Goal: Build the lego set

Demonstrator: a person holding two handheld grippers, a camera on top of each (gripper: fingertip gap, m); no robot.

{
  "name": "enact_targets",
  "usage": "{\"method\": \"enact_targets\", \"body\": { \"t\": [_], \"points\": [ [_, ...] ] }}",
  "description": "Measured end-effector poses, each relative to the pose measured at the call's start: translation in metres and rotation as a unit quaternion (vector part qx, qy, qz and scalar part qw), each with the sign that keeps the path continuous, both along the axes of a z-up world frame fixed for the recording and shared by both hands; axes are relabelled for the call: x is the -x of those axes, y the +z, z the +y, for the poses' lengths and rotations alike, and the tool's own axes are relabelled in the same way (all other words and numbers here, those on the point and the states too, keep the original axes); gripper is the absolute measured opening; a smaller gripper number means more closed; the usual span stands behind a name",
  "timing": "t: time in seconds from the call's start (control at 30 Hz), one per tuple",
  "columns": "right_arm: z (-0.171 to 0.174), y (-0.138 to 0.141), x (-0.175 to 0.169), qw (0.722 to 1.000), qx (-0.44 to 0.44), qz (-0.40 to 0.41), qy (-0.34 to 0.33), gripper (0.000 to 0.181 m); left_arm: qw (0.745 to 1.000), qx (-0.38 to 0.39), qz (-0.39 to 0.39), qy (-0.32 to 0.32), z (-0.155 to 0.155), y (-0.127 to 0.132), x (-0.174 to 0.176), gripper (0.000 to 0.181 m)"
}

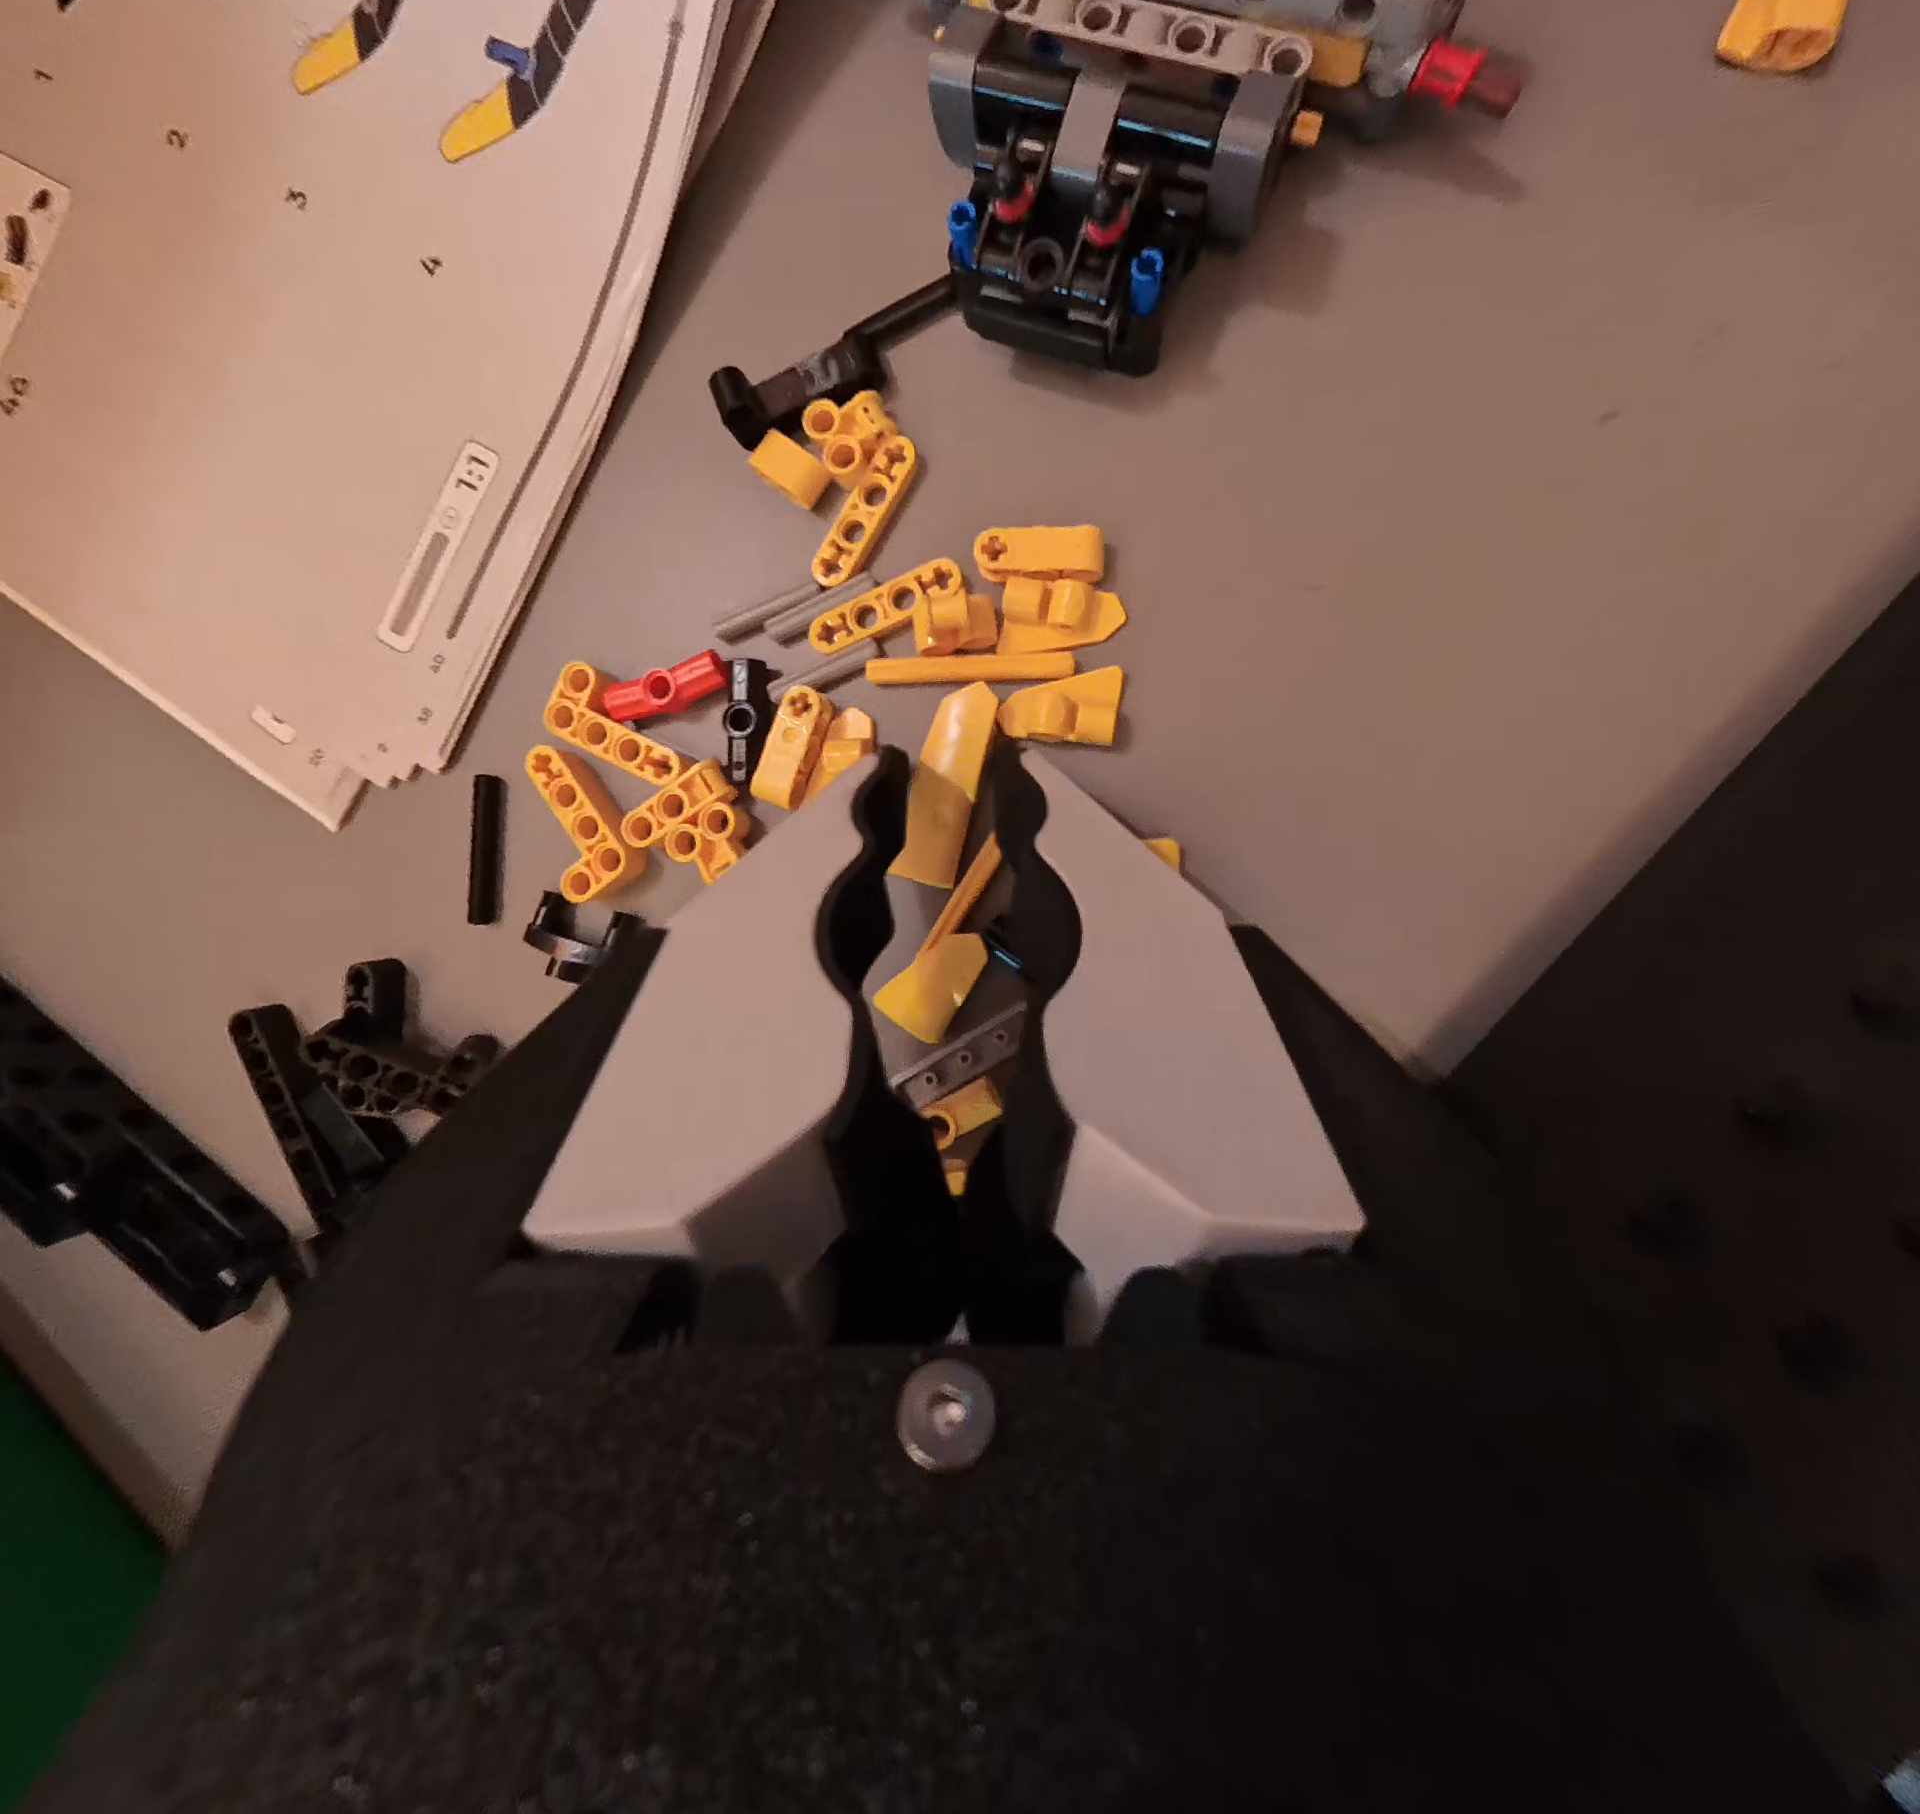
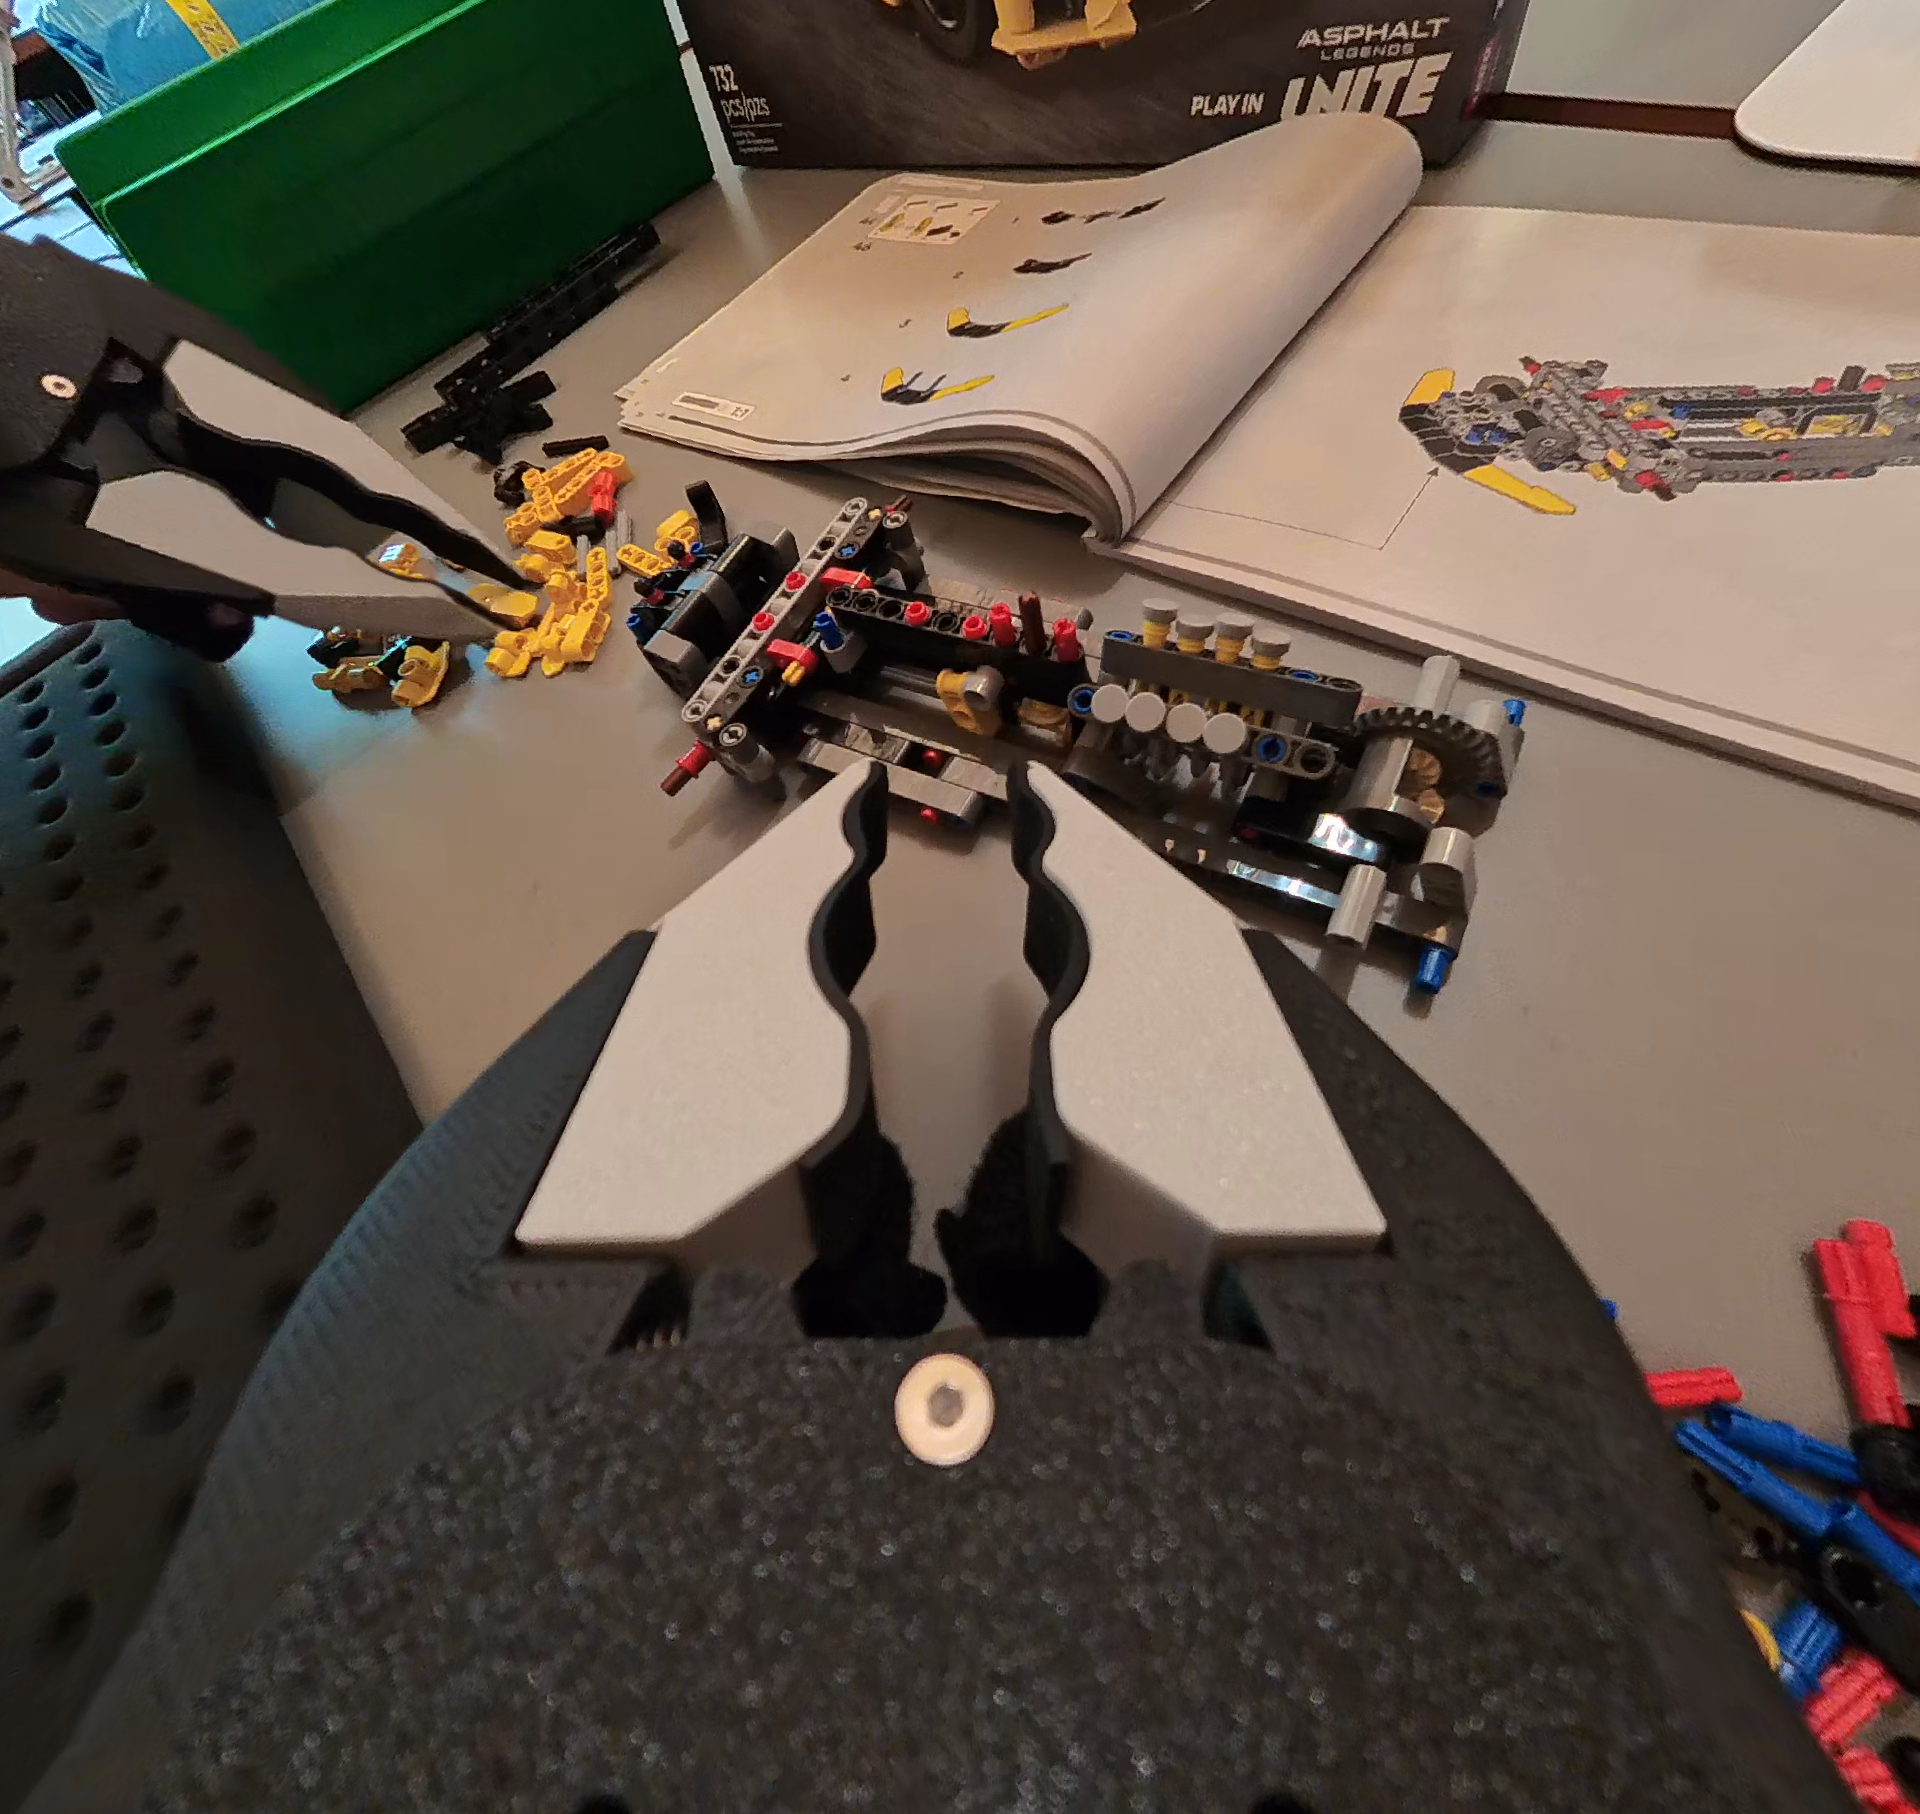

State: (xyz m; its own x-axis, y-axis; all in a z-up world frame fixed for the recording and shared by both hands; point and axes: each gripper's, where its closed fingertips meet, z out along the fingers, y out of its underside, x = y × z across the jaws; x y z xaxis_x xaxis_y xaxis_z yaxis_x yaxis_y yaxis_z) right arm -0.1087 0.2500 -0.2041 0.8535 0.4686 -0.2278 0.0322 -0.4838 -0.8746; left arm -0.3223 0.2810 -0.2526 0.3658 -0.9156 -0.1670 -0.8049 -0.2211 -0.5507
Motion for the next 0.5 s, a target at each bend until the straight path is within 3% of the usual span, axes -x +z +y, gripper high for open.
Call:
{"method": "enact_targets", "body": {
  "t": [0.23, 0.33, 0.4, 0.5],
  "points": [
    [0.000, 0.001, 0.000, 1.000, -0.002, 0.001, 0.001, 0.022, 1.000, 0.008, -0.014, 0.008, 0.004, 0.004, 0.000, 0.012],
    [-0.004, 0.021, 0.017, 0.998, -0.039, 0.026, 0.040, 0.022, 0.984, 0.061, -0.167, 0.027, 0.001, 0.040, -0.022, 0.012],
    [-0.011, 0.049, 0.046, 0.989, -0.082, 0.071, 0.102, 0.023, 0.924, 0.158, -0.348, 0.030, -0.007, 0.088, -0.047, 0.012],
    [-0.024, 0.088, 0.094, 0.962, -0.119, 0.119, 0.213, 0.023, 0.760, 0.355, -0.545, -0.006, -0.021, 0.149, -0.070, 0.012]
  ]
}}
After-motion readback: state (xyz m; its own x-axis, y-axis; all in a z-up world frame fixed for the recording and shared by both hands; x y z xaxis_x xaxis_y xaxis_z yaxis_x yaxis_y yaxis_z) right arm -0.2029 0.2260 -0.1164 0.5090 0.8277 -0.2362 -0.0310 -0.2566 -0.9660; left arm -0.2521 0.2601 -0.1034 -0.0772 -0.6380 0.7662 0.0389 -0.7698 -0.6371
